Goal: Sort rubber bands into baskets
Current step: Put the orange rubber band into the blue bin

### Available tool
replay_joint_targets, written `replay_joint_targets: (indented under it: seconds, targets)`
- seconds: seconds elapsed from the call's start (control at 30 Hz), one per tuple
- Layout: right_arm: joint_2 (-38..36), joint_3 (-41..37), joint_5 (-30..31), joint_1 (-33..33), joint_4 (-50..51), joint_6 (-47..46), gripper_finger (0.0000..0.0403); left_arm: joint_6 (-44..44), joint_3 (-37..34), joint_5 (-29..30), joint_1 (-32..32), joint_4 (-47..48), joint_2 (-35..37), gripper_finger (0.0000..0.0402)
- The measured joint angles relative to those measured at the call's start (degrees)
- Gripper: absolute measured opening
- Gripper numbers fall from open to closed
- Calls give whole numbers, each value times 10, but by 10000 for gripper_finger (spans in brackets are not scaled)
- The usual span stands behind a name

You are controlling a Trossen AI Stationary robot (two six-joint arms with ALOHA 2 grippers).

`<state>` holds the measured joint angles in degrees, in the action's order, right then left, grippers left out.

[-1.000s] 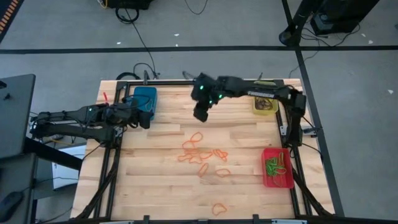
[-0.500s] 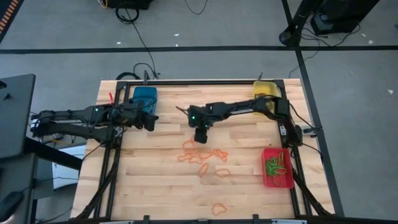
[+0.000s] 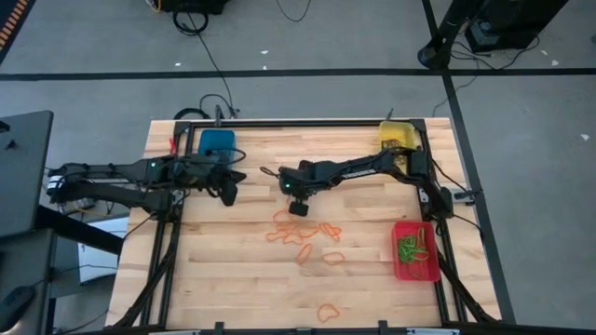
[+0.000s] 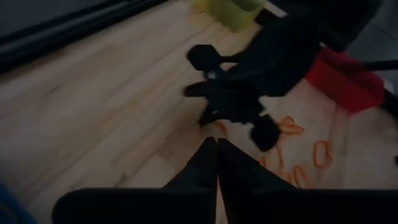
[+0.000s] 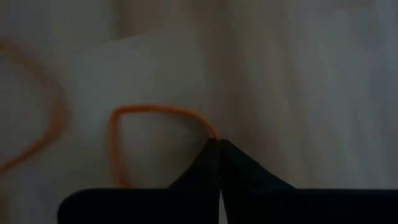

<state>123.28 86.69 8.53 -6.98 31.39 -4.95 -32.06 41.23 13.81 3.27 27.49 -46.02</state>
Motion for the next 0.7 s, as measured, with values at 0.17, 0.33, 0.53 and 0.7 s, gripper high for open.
replay_joint_targets:
  seconds: [0.17,0.33,0.53,0.7]
  targets:
    - [-34,21,57,11,4,-19,5,-35,0,-21,1,-53,-31,31]
    - [-92,44,136,39,4,-40,3,-73,0,-51,12,-98,-64,66]
    - [-141,53,159,47,-45,-39,2,-74,0,-81,33,-168,-87,145]
    - [-159,53,171,47,-82,-34,2,-73,0,-131,55,-242,-115,203]
